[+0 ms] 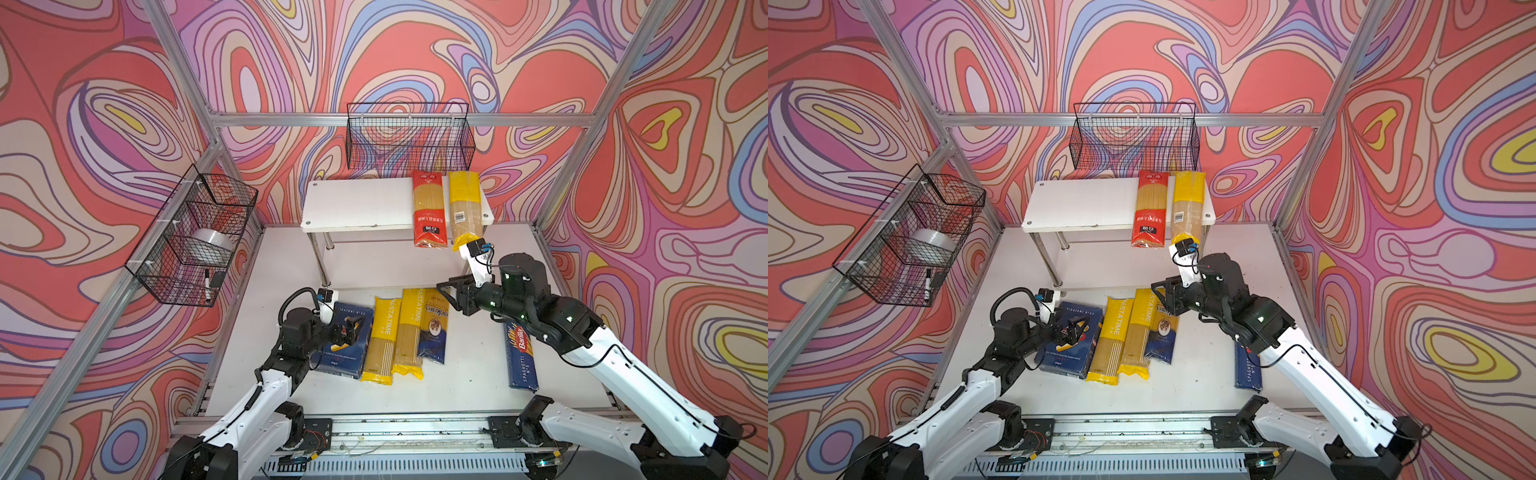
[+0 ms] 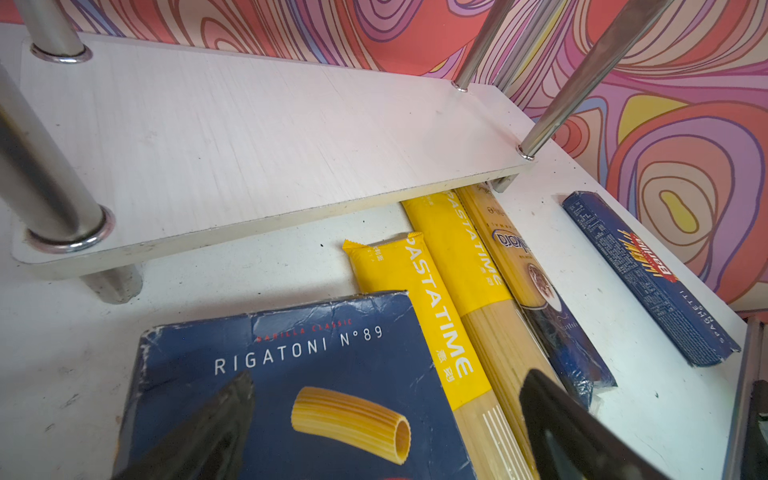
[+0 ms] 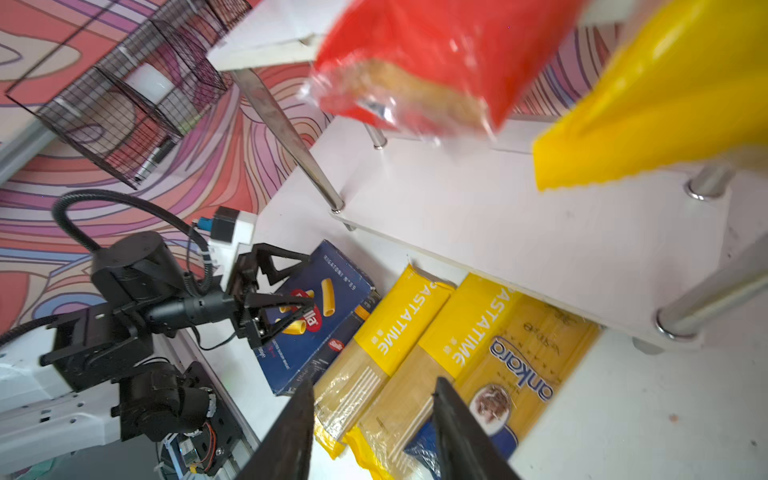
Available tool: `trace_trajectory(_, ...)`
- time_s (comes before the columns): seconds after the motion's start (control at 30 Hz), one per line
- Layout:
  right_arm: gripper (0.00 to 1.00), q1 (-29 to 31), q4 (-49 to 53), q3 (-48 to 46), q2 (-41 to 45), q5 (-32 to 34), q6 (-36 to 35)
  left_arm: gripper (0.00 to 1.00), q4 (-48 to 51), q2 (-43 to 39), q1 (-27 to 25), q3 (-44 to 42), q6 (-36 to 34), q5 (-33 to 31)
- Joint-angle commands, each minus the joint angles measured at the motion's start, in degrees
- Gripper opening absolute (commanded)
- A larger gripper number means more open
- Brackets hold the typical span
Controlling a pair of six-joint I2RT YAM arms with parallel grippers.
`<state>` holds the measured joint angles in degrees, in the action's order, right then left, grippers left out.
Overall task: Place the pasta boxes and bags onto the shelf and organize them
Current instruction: 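Withdraw the right gripper toward the blue Barilla spaghetti box, then lower the open right gripper over the blue Barilla box's middle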
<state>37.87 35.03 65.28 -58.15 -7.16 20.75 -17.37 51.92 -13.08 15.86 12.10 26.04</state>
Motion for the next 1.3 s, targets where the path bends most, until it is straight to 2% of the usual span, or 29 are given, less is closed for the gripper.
trace_trajectory(0.0, 0.50, 0.11, -0.82, -6.57, 1.89, 6.78, 9.59, 1.00, -0.97, 0.28, -0.14, 0.84, -0.06, -0.24)
trace_trajectory(0.1, 0.52, 0.10, 1.27, -11.45, 3.23, 9.65, 14.80, 1.00, -0.98, 0.70, -0.19, 1.01, -0.14, -0.05)
trace_trajectory(0.23, 0.55, 0.12, 6.19, -15.97, 5.41, 19.50, 23.03, 1.00, -0.75, 0.90, -0.17, 1.19, -0.14, 0.01)
trace_trajectory(0.3, 0.55, 0.10, 6.82, -17.60, 6.07, 20.23, 24.22, 1.00, -0.74, 0.90, -0.18, 1.19, -0.14, -0.01)
trace_trajectory(0.57, 0.61, 0.10, 10.35, -17.70, 1.68, 22.48, 24.02, 1.00, -0.83, 1.21, -0.14, 1.21, -0.14, 0.04)
trace_trajectory(0.77, 0.67, 0.10, 8.86, -20.40, 2.23, 24.60, 25.72, 1.00, -0.83, 1.34, -0.19, 1.33, -0.14, 0.05)
trace_trajectory(0.83, 0.77, 0.10, 8.95, -21.05, 2.35, 25.44, 26.46, 1.00, -0.83, 1.25, -0.18, 1.32, -0.14, 0.06)
trace_trajectory(0.9, 0.81, 0.11, 10.47, -20.43, 1.85, 26.15, 27.32, 1.00, -0.83, 1.25, -0.19, 1.27, -0.10, 0.06)
trace_trajectory(1.03, 0.98, 0.03, 15.07, -18.58, -1.60, 27.84, 27.48, 1.00, -0.87, 1.50, -0.19, 1.36, -0.13, 0.06)
trace_trajectory(1.1, 0.98, 0.01, 15.97, -17.87, -3.70, 29.51, 27.85, 1.00, -0.92, 1.60, -0.19, 1.39, -0.14, 0.14)
trace_trajectory(1.27, 0.98, -1.44, 9.24, -19.74, -6.49, 29.83, 27.72, 1.00, -0.81, 1.74, -0.15, 1.55, -0.23, 0.15)
